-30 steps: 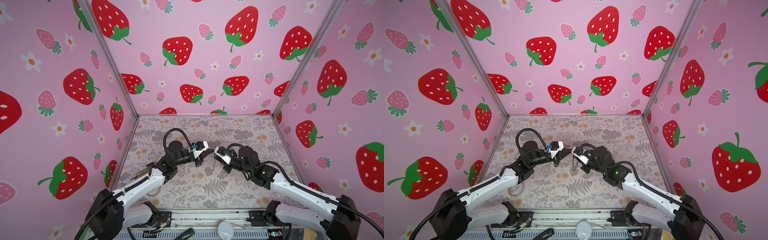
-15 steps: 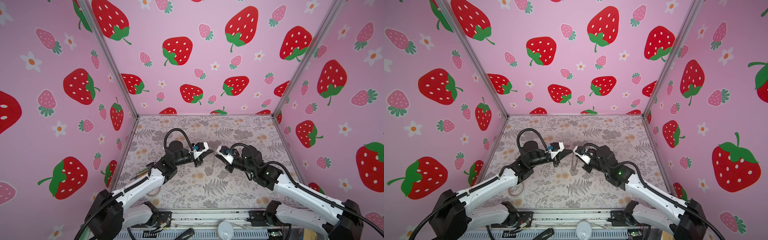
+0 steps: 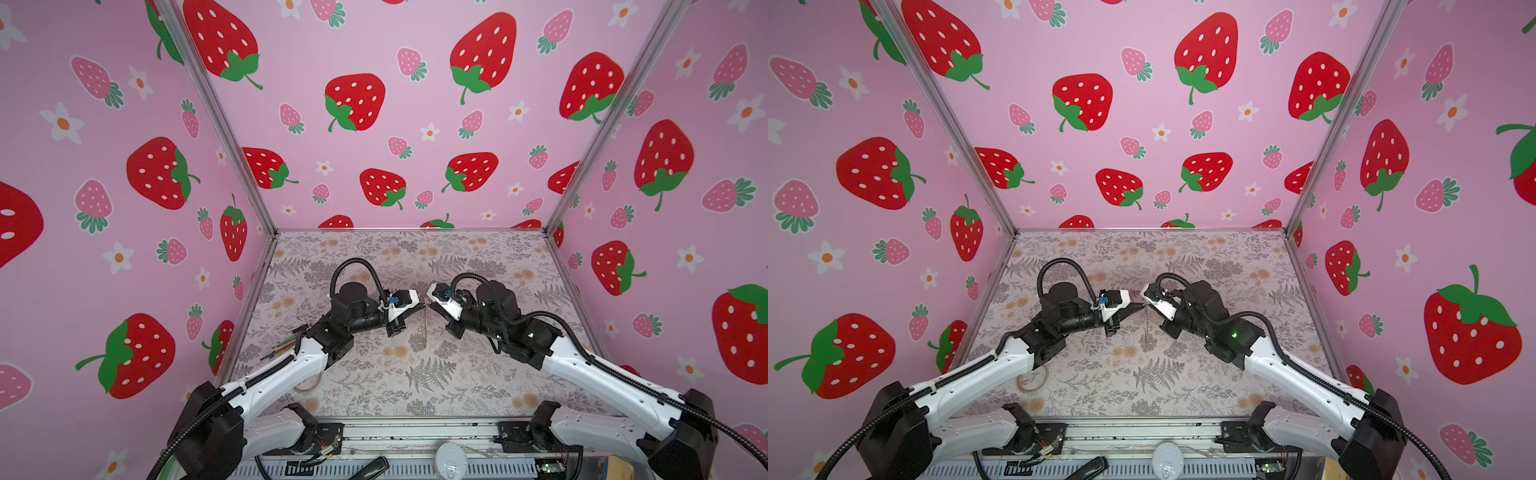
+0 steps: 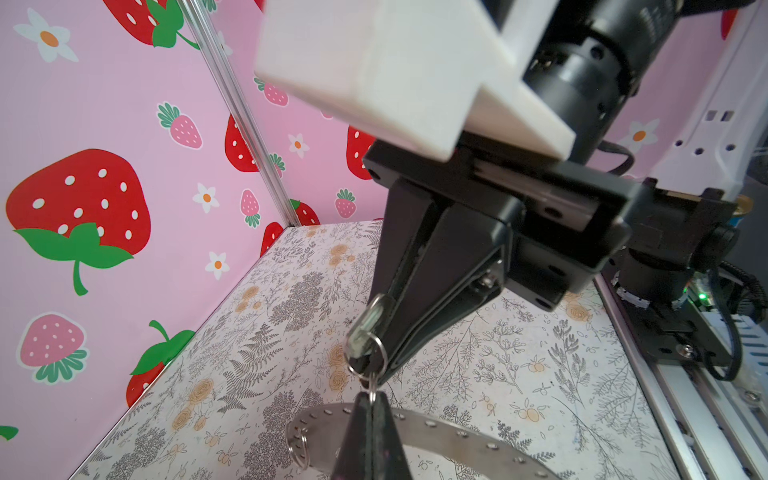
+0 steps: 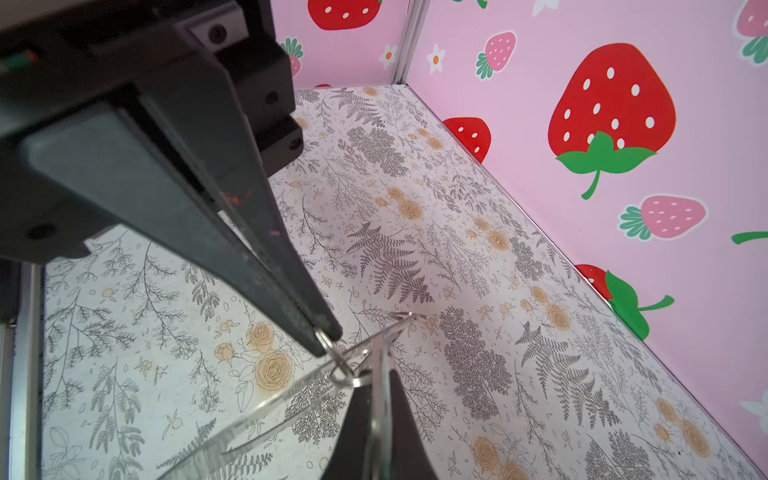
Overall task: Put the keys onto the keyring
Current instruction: 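Lower the metal ring with key onto the table and open the right gripper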
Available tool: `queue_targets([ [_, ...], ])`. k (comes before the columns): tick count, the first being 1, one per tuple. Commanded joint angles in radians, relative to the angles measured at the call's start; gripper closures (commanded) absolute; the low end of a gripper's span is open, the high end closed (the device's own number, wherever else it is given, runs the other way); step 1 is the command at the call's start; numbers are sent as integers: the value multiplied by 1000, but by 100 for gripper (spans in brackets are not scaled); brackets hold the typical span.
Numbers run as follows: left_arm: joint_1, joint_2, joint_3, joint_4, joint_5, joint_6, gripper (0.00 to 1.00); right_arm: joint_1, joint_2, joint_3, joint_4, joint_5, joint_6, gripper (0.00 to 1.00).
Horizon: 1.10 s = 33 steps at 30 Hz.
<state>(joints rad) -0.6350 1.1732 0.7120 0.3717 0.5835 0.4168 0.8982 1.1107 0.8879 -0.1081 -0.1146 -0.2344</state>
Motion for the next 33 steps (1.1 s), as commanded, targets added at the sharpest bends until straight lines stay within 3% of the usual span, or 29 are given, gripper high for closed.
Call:
queue_targets([
  [1, -7, -3, 53, -51, -30, 37, 100, -5, -2, 44, -30, 2, -37, 100],
  [2, -7, 1, 60, -65, -47, 33, 100, -5, -3, 46, -33, 0, -44, 100],
  [3, -8, 3, 65, -75, -69, 24, 93, -4, -2, 50, -39, 1, -52, 100],
  [4, -6, 3, 72, -81, -106, 14, 76, -5, 2, 57, -52, 3, -60, 100],
  [6, -3, -3, 80, -105, -188, 22, 62, -5, 23, 69, -79, 11, -81, 100],
  [9, 17, -46, 83, -139, -348, 37, 50, -6, 99, 91, -100, 7, -110, 100],
  [11, 58, -83, 76, -158, -428, 11, 36, -6, 178, 127, -97, -12, -129, 100],
  [16, 214, -193, 44, -223, -544, -135, 16, -12, 439, 341, -76, -134, -183, 100],
  [18, 238, -229, 40, -250, -617, -198, 9, -11, 525, 443, -73, -178, -203, 100],
  [21, 245, -260, 47, -314, -702, -263, 5, -12, 595, 498, -24, -211, -239, 100],
  [24, 245, -250, 46, -350, -703, -296, 5, -29, 619, 455, 0, -211, -273, 100],
  [33, 242, -141, 32, -350, -689, -343, 5, -170, 556, 116, 83, -223, -299, 100],
])
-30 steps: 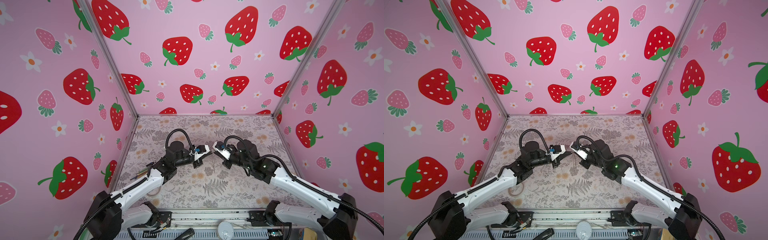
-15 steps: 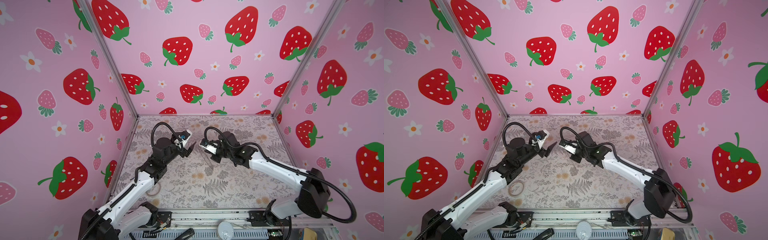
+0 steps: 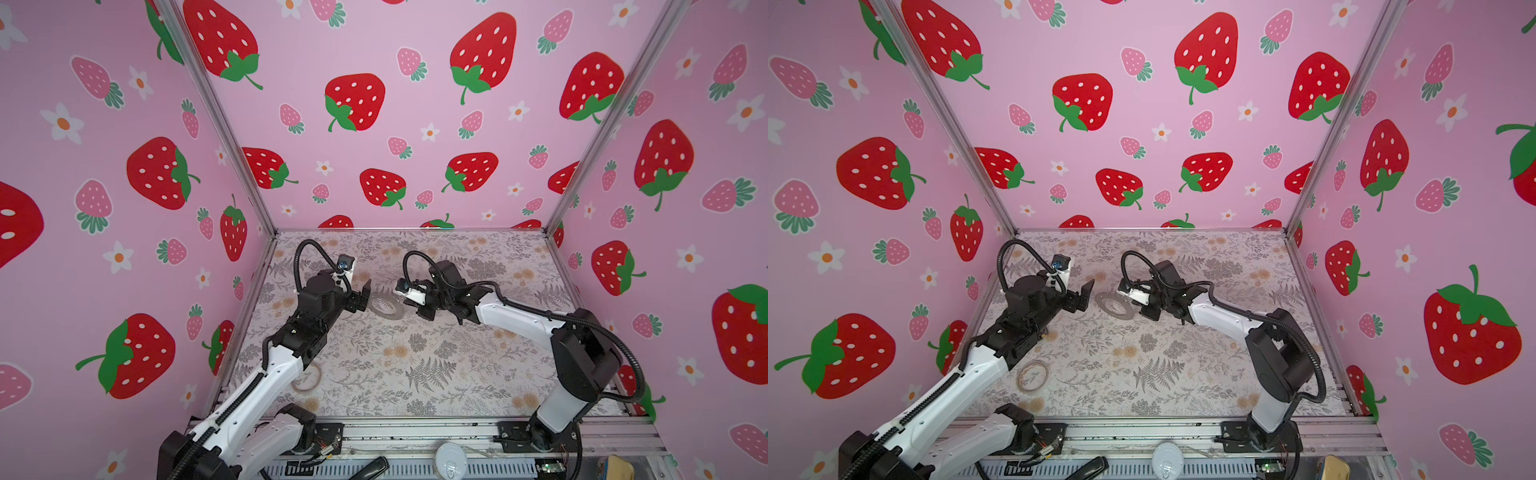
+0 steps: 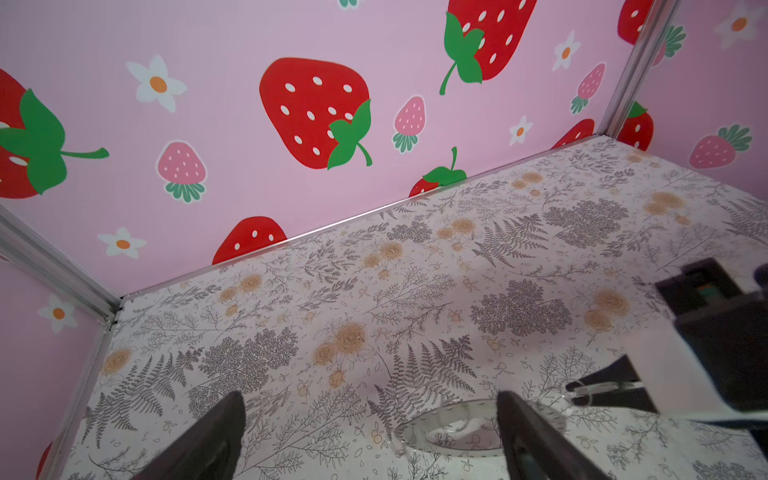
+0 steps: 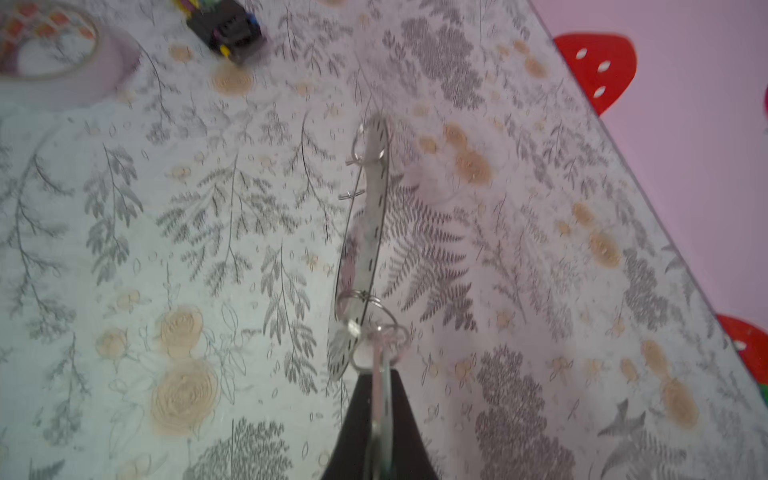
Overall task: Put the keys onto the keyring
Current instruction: 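Lower the metal ring with key onto the table and open the right gripper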
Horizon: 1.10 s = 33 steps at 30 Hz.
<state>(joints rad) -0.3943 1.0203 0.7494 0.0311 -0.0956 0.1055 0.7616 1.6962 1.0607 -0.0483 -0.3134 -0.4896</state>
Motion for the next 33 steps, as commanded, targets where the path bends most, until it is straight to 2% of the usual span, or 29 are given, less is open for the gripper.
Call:
queue_targets([
  [1, 0, 18, -8, -5, -9, -30, 5, -54, -30, -79, 17, -24, -45, 100],
  [4, -2, 25, -15, 2, -10, -20, 5, -104, -46, -128, 6, -20, -46, 100],
  [8, -2, 30, -33, 21, -16, 1, 5, -145, -62, -164, -34, 47, -88, 100],
  [15, -2, 56, -40, 23, -15, 25, 5, -198, -6, -156, -139, 130, -107, 100],
  [21, -2, 67, -47, 24, -28, 41, 5, -209, 10, -169, -195, 191, -133, 100],
  [27, -2, 64, -65, 35, -46, 39, 5, -211, -16, -215, -228, 206, -107, 100],
  [30, -3, 67, -68, 33, -51, 36, 5, -211, -40, -250, -228, 252, -95, 100],
  [33, -3, 62, -71, 27, -69, 29, 5, -214, -82, -283, -231, 309, -91, 94],
])
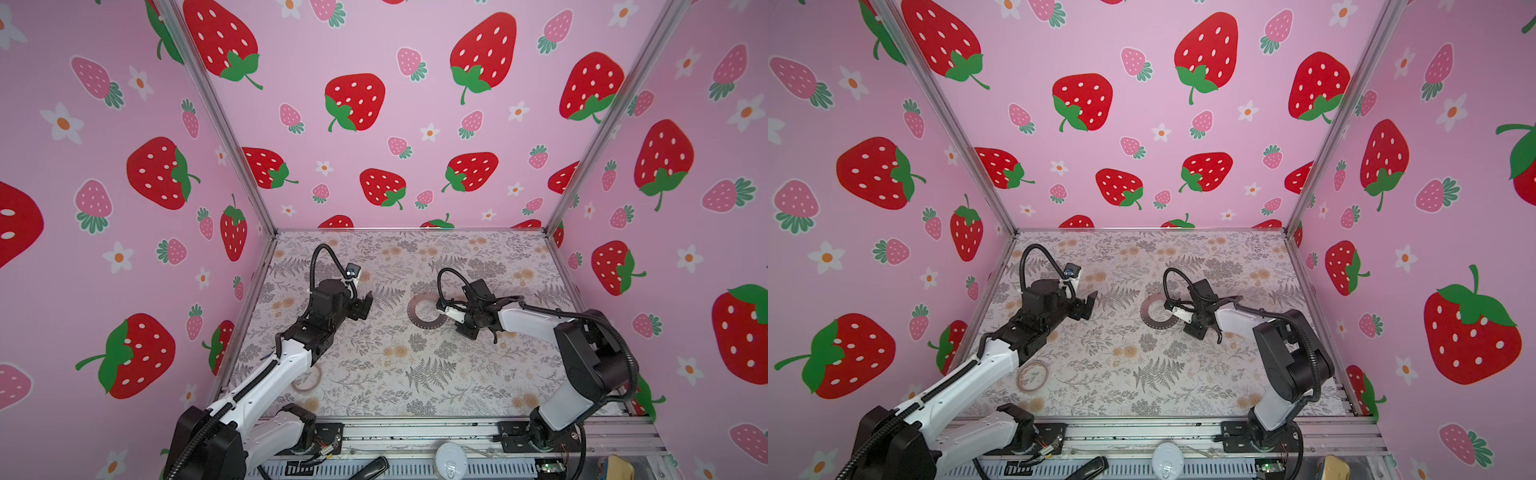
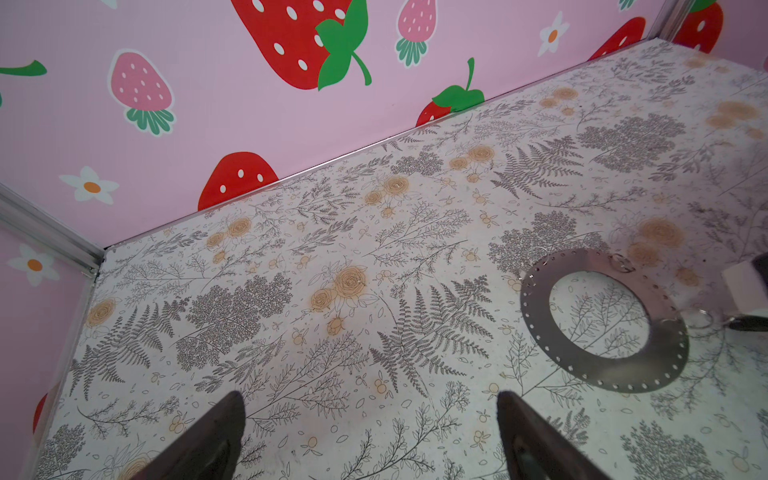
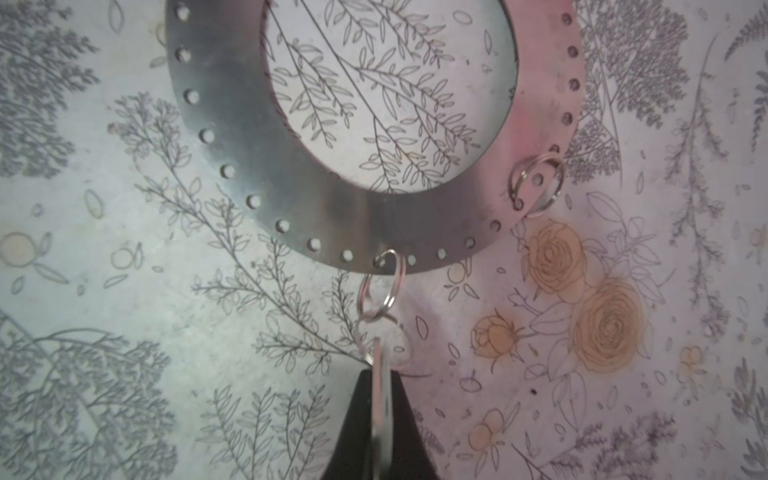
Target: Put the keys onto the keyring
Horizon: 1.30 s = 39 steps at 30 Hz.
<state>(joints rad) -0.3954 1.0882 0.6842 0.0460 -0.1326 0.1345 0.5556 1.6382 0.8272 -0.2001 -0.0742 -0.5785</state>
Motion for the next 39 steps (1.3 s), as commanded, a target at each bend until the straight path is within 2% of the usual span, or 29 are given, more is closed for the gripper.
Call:
queue_targets([
  [1, 0, -8, -8, 12, -38, -4, 4, -9, -40, -62, -74, 84, -1, 89],
  [6, 0, -25, -33, 18, -77, -47, 1, -27, -141, -106, -45, 108, 6, 45],
  [8, -2, -43, -59, 33, -99, -55, 1, -46, -184, -108, -30, 106, 12, 24],
  [9, -1, -52, -77, 47, -120, -61, 1, -65, -214, -111, -17, 107, 18, 1],
  [12, 1, -72, -144, 90, -225, -76, 1, -159, -313, -156, 105, 100, 65, 1],
  [15, 27, -69, -238, 172, -357, -134, 1, -308, -386, -283, 441, 100, 242, 1],
  [17, 71, -30, -323, 310, -387, -153, 1, -400, -385, -399, 734, 57, 356, 1],
  [20, 124, 74, -348, 465, -298, -134, 1, -466, -295, -499, 1058, -37, 419, 1],
  [22, 130, 141, -366, 596, -269, -92, 1, -490, -207, -506, 1183, -60, 472, 1],
  [23, 136, 177, -377, 678, -259, -70, 1, -494, -194, -470, 1131, -67, 481, 1],
  [26, 162, 254, -383, 806, -163, -10, 1, -502, -167, -466, 1179, -123, 513, 1],
  [27, 171, 269, -379, 819, -136, 3, 1, -502, -163, -490, 1229, -149, 515, 1],
  [29, 225, 324, -384, 879, -43, -3, 1, -502, -111, -586, 1481, -154, 530, 1],
  [31, 273, 380, -386, 935, -15, -49, 1, -511, -109, -594, 1465, -139, 529, 1],
  [32, 300, 407, -386, 962, 7, -76, 1, -511, -53, -606, 1570, -170, 537, 1],
  [33, 317, 435, -386, 988, 30, -82, 1, -512, -44, -602, 1577, -168, 543, 1],
  [34, 325, 460, -377, 1006, 40, -90, 1, -515, -82, -576, 1457, -152, 527, 1],
  [36, 341, 437, -318, 848, 63, -99, 1, -515, -50, -598, 1558, -149, 547, 1],
  [38, 348, 459, -276, 800, 69, -106, 1, -511, -81, -584, 1475, -126, 536, 1],
  [39, 358, 452, -265, 772, 71, -119, 1, -511, -67, -584, 1492, -130, 542, 1],
])
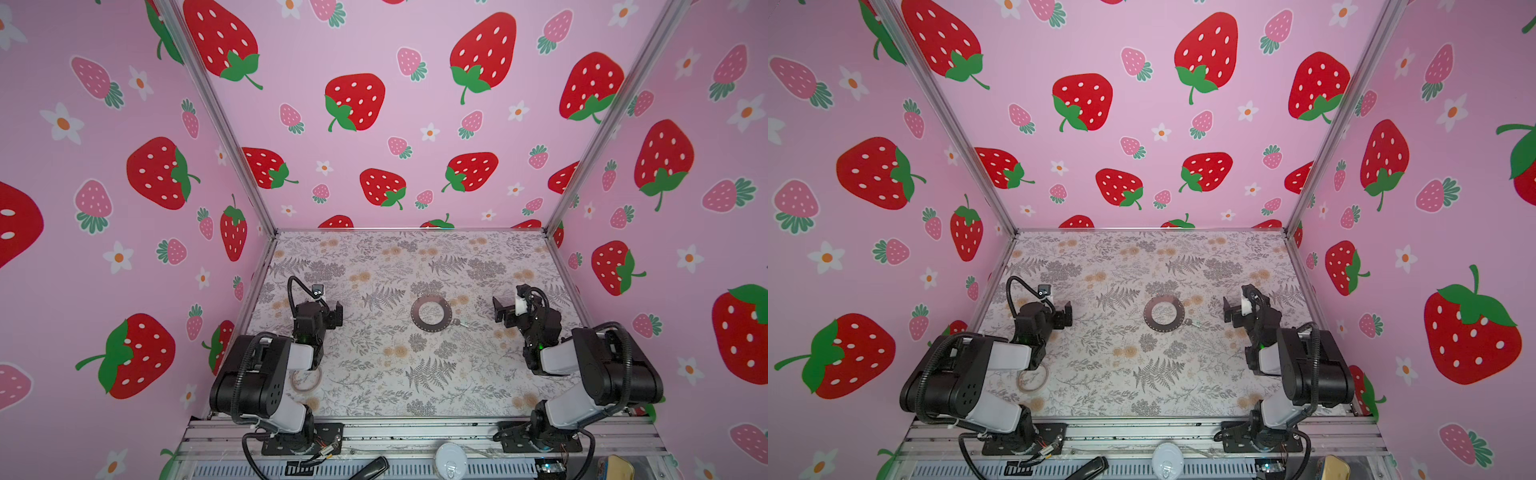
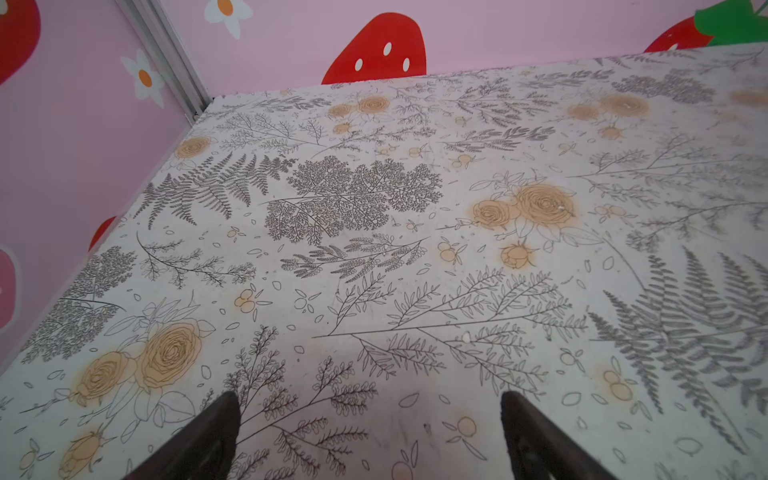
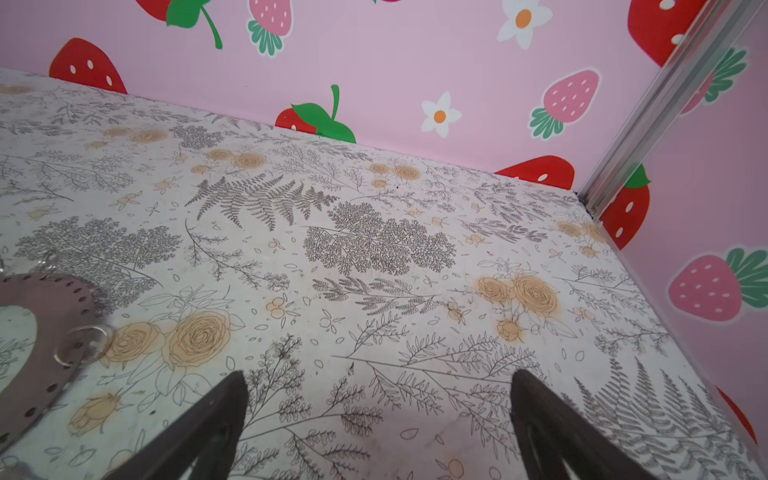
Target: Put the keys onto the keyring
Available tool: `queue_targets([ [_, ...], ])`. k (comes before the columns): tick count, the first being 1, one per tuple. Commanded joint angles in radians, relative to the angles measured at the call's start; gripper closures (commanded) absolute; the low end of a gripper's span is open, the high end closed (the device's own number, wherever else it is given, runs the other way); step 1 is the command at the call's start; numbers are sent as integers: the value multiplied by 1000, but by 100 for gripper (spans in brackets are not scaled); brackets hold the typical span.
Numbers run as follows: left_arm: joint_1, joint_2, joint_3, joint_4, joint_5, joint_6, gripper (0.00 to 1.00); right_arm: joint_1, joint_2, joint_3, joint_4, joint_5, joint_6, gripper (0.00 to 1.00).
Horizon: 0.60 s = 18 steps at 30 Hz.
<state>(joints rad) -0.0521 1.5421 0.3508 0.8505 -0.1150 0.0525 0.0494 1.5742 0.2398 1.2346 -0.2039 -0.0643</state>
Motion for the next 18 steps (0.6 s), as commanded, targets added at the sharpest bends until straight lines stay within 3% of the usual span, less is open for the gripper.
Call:
queue_targets([
  [1, 19, 2, 76, -40, 30, -53, 1, -5, 1, -5, 87, 1, 32, 1],
  [18, 30, 6, 96, -72, 24, -69, 1, 20, -12, -3, 59, 44, 11, 1],
])
